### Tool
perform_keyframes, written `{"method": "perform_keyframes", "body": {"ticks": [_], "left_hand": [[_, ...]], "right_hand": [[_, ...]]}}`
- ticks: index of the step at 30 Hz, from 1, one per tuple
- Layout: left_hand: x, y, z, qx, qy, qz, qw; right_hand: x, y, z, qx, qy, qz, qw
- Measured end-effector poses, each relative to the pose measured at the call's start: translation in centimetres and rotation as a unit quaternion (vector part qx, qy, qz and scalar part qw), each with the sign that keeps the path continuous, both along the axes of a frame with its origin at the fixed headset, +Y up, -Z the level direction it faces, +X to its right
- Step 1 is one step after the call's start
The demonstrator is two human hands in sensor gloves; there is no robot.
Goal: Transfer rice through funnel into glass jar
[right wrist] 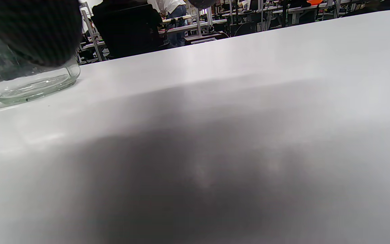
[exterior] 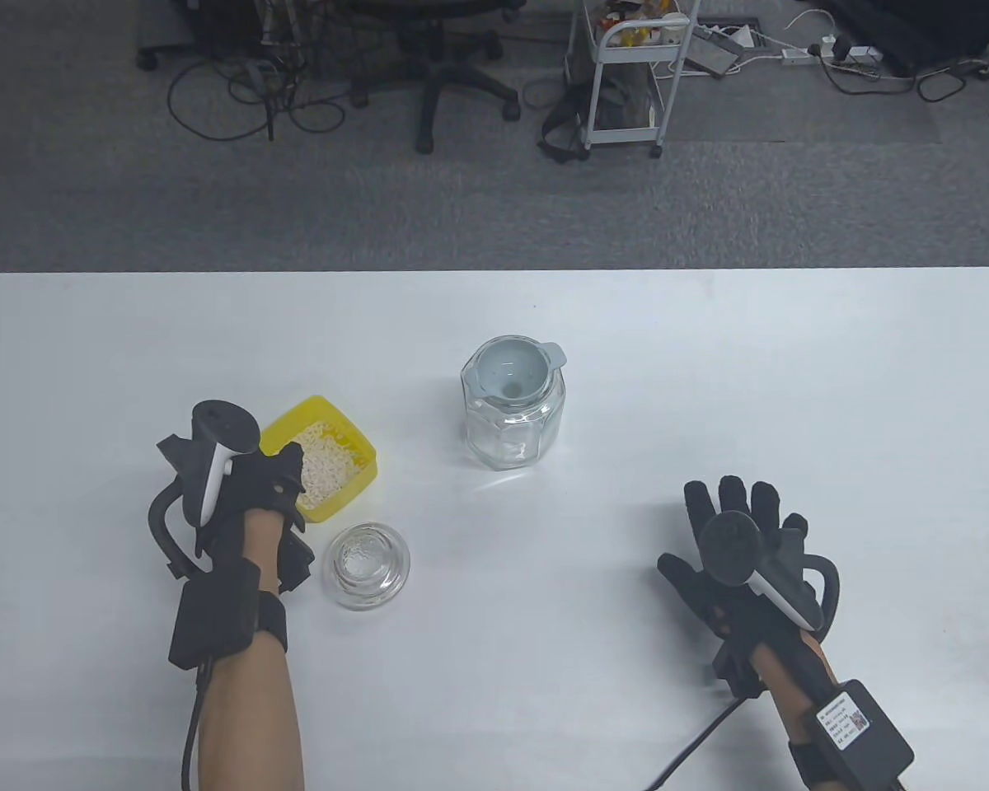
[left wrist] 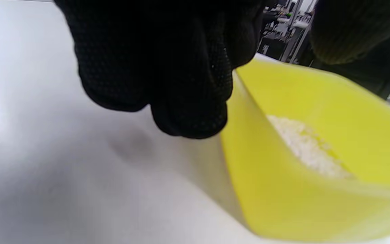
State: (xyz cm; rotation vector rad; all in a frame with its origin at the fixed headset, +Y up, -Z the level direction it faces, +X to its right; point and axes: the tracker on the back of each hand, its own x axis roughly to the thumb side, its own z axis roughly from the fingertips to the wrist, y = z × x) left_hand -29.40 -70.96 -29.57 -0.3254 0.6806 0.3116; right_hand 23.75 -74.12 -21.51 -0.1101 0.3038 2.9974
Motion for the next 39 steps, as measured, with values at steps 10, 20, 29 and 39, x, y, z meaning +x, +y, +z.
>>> {"method": "perform_keyframes", "body": {"ticks": [10,20,29,39], "left_hand": [[0.2,-1.8,-0.4,-0.045,0.057,0.005,0.997],[-0.7,-4.2,0.3,-0.051,0.11,0.123,0.985],[0.3,-3.6,0.0,0.024,0.097,0.164,0.981],[1.5,-0.9,-1.1,0.171,0.034,0.252,0.952]], "right_hand": [[0.1,0.0,0.0,-0.004,-0.004,-0.005,1.0],[0.1,-0.2,-0.1,-0.011,-0.003,-0.002,1.0],[0.1,-0.2,-0.1,-0.009,-0.002,-0.002,1.0],[0.3,-0.1,-0.2,-0.005,-0.005,-0.007,1.0]]}}
